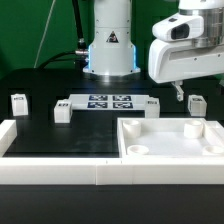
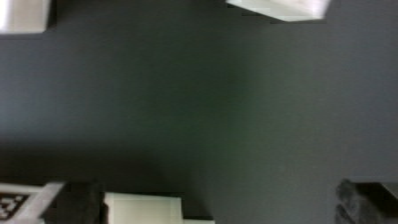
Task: Assemble one leg
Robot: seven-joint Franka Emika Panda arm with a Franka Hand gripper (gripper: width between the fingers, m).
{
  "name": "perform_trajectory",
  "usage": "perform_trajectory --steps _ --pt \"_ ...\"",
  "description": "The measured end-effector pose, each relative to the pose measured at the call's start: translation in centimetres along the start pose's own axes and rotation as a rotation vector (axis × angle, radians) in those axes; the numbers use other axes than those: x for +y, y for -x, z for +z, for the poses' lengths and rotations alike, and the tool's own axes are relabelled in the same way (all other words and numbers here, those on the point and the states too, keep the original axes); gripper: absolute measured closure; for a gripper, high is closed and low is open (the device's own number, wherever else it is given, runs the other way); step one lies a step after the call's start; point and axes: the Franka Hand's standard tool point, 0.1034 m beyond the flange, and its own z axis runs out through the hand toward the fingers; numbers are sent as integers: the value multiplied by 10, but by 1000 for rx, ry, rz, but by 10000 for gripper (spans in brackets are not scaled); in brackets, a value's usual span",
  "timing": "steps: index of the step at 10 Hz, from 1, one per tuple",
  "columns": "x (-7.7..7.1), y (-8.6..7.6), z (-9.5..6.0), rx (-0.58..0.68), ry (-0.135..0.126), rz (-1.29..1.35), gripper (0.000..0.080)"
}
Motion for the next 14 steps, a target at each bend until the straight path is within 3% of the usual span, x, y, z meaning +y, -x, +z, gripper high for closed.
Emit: perform_trajectory --steps 4,5,7,8,9,14 --pt "0 2 1 -26 -3 70 150" --pt "2 6 8 -27 -10 89 150" --pt "-9 21 16 -193 2 76 150" --pt "-13 20 17 -236 0 73 150" --pt "-15 27 16 -332 6 67 150" --pt "-14 34 17 -700 8 76 150"
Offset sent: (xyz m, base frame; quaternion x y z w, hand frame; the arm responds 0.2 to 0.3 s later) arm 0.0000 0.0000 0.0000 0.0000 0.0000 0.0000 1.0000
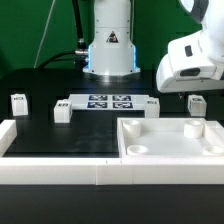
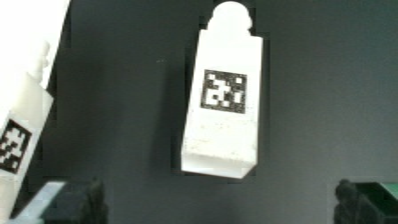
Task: Assemble one leg
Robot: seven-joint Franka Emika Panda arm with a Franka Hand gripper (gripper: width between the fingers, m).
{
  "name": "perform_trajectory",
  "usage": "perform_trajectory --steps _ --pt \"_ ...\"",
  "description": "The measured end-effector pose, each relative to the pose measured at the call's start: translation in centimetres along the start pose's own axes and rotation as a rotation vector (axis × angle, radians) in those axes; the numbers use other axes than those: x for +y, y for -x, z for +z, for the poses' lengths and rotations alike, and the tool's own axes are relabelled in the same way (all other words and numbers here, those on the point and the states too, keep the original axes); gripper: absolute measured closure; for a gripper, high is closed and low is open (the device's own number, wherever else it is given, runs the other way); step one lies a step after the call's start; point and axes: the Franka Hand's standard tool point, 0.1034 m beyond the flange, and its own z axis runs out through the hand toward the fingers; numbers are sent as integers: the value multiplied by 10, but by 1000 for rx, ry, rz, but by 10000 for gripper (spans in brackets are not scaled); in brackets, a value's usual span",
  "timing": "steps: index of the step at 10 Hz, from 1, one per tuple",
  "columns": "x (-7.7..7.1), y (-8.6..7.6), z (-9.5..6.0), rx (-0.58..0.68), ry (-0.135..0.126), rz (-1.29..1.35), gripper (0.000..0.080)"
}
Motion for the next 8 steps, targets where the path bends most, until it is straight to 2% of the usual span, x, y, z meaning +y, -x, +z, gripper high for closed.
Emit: perform_trajectory --steps 1,3,6,8 --pt "1 9 11 -124 12 10 150" --pt "-2 7 25 -224 20 25 150" --pt "-4 10 53 -229 30 24 150" --pt "-5 16 65 -244 40 22 150"
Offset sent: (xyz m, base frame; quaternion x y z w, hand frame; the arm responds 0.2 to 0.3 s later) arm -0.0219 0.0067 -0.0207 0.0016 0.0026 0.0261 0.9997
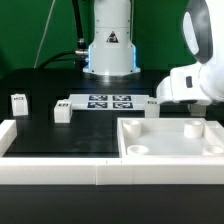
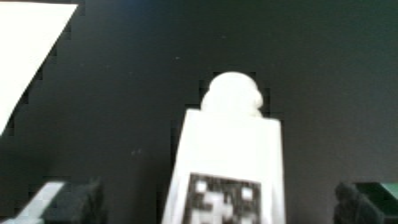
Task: Assemble one leg
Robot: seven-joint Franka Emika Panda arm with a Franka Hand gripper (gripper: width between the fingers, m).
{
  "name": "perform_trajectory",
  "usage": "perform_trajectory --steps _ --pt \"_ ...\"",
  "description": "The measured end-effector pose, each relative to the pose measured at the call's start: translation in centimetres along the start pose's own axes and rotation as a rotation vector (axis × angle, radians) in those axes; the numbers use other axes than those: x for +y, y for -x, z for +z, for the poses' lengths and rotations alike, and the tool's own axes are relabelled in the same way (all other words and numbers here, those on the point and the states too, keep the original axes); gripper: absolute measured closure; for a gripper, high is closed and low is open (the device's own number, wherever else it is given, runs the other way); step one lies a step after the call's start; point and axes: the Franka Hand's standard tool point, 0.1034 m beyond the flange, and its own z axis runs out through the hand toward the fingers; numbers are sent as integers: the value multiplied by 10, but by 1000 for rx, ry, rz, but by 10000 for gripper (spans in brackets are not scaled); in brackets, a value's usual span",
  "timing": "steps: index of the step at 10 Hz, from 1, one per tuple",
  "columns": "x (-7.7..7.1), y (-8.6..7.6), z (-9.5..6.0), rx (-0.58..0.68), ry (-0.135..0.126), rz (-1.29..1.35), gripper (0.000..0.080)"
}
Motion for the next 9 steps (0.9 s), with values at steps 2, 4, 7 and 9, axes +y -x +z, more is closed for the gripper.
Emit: perform_trajectory --steps 2,4,7,9 --pt "0 0 1 1 0 -2 150" --pt "0 0 1 1 0 -2 399" --pt "0 0 1 1 0 -2 515" --pt "0 0 1 1 0 -2 515"
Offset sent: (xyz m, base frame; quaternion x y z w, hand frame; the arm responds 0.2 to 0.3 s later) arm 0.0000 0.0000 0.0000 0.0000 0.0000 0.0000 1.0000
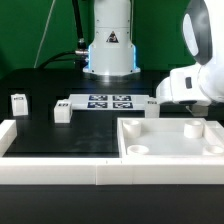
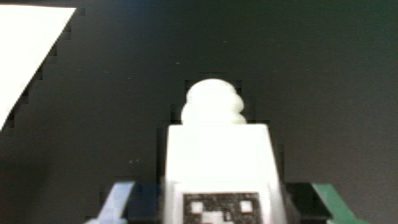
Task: Assemble one leg
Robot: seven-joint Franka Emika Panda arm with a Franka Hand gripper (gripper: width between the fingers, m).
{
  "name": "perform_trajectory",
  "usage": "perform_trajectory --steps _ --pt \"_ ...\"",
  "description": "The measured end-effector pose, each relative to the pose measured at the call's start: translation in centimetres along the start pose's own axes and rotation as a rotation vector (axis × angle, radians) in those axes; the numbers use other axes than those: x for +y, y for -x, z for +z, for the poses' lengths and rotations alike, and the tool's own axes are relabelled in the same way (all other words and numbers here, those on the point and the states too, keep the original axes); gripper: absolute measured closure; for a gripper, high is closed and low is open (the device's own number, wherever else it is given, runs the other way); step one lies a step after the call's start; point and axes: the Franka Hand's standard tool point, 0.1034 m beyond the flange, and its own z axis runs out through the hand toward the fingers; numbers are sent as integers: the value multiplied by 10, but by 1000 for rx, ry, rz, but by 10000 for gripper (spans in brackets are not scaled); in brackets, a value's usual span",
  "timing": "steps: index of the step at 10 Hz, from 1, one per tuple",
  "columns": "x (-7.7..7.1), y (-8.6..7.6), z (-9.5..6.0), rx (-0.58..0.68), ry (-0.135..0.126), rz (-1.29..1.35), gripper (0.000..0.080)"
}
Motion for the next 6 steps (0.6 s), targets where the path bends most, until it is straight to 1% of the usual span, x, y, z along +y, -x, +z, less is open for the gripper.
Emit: perform_trajectory --steps 2,3,5,6 --pt "1 1 -2 -2 0 -11 515" --pt "4 9 -15 6 -2 -33 514" --pt "7 40 -50 18 14 -37 514" --pt "8 51 -61 32 20 -37 512"
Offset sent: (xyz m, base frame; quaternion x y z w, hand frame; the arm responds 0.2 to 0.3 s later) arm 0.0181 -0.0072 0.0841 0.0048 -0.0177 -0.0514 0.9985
